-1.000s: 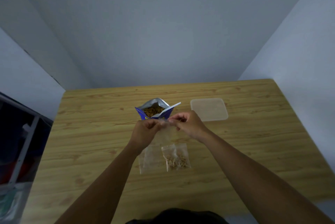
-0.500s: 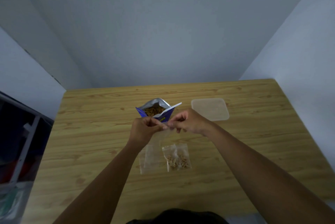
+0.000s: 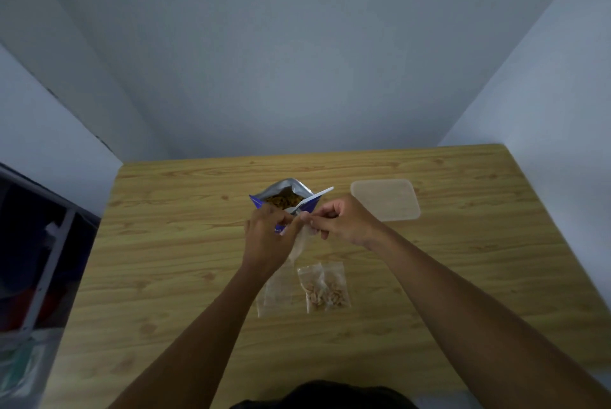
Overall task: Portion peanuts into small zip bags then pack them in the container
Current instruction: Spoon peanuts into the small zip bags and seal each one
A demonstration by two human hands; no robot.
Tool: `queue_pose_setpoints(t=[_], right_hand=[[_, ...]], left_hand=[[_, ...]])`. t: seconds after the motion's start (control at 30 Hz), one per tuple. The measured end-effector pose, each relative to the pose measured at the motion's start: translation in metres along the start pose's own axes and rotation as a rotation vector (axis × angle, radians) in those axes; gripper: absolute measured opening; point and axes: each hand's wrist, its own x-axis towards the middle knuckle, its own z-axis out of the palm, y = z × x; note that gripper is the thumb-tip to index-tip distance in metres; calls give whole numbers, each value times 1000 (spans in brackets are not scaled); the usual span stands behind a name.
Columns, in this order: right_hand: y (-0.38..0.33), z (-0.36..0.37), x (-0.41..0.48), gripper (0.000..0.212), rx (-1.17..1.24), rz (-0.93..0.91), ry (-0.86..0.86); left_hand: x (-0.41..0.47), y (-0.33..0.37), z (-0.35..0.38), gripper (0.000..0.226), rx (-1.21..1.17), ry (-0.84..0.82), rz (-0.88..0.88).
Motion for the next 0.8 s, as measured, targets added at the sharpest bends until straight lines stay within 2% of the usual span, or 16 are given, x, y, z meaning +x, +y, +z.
queue_pose_setpoints(t=[0.2, 0.37, 0.5, 0.57, 0.63, 0.7, 0.8], right_hand=[[4, 0, 2, 13, -21, 22, 2], [4, 1, 2, 16, -148, 52, 231], [4, 5, 4, 12, -107, 52, 218], [2, 4, 4, 14, -67, 63, 218], [-1, 3, 3, 17, -50, 65, 214], [-2, 2, 4, 17, -20, 62, 194], [-5, 3, 5, 16, 2, 59, 171]], left_hand=[[1, -3, 4, 45, -30, -103, 23], [-1, 3, 0, 33, 46, -90, 119], [-1, 6, -1, 23, -12, -84, 127], [-2, 6, -4, 59, -15, -93, 89], [-3, 5, -6, 89, 62, -89, 140], [-3, 4, -7, 90, 107, -62, 205], [-2, 9, -6, 67, 140, 42, 240]])
